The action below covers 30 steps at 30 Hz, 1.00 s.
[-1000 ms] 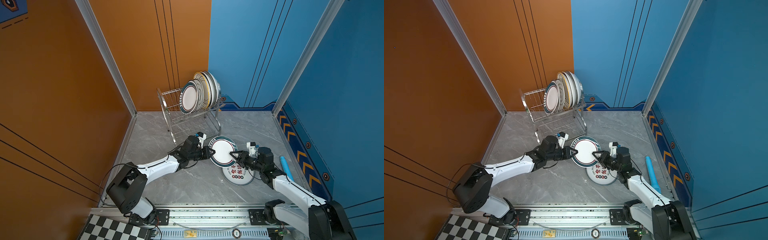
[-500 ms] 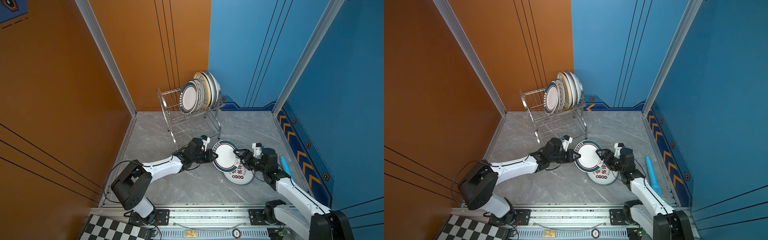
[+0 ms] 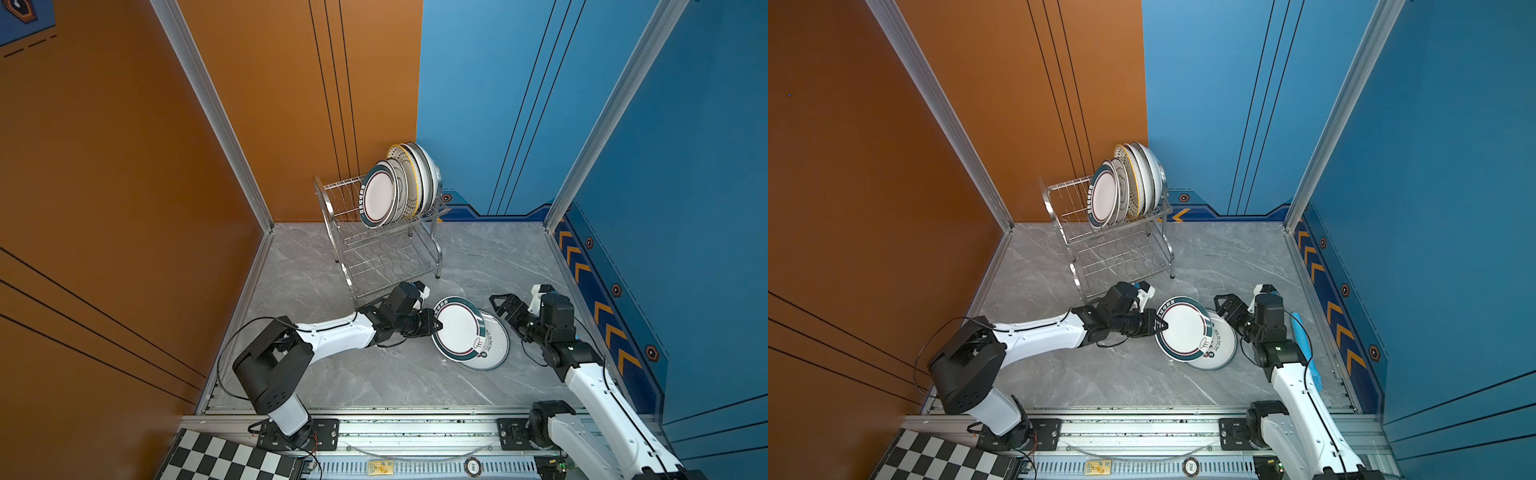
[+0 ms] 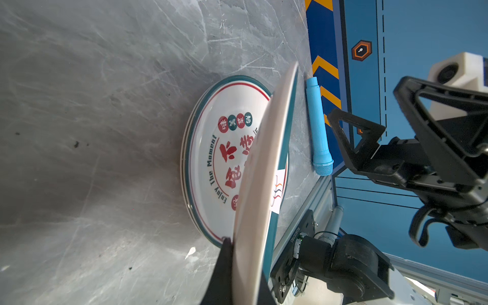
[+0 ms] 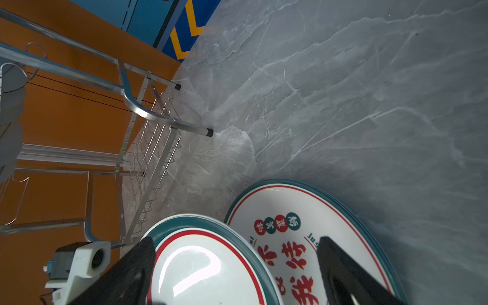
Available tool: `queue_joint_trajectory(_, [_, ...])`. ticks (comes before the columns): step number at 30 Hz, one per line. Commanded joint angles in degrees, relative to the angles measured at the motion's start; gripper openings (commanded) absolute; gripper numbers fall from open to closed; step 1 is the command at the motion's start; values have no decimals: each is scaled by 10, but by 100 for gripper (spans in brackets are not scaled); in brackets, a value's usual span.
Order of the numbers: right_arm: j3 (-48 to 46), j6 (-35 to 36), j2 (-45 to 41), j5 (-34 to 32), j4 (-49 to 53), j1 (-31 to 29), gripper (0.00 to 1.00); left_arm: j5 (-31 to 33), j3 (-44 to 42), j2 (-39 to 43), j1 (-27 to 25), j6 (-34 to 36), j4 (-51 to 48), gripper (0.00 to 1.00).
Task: Unload the plates from the dish rack
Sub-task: 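Lay the plate flat on the stack with the left gripper while the right releases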
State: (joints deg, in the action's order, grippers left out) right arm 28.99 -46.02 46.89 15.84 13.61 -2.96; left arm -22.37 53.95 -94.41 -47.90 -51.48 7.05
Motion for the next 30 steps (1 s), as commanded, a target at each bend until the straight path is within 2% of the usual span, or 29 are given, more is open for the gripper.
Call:
queue_joint_trajectory(1, [23,34,-17,-56,67,5,100,-7,26,-21,-9,-15,-2,0])
queue_joint_trajectory(14, [26,49,-45,-54,84,21,100,-7,87,-94,-34,-11,-41,0])
queue_joint_trajectory(18, [23,50,-52,-52,87,23,100,-4,91,-100,-33,-12,-53,8])
queue_joint_trajectory(24, [22,51,-56,-49,87,25,100,54,124,-106,-40,17,-154,15])
queue_joint_trajectory(30, [21,53,-57,-48,91,25,100,77,161,-129,-53,37,-220,22])
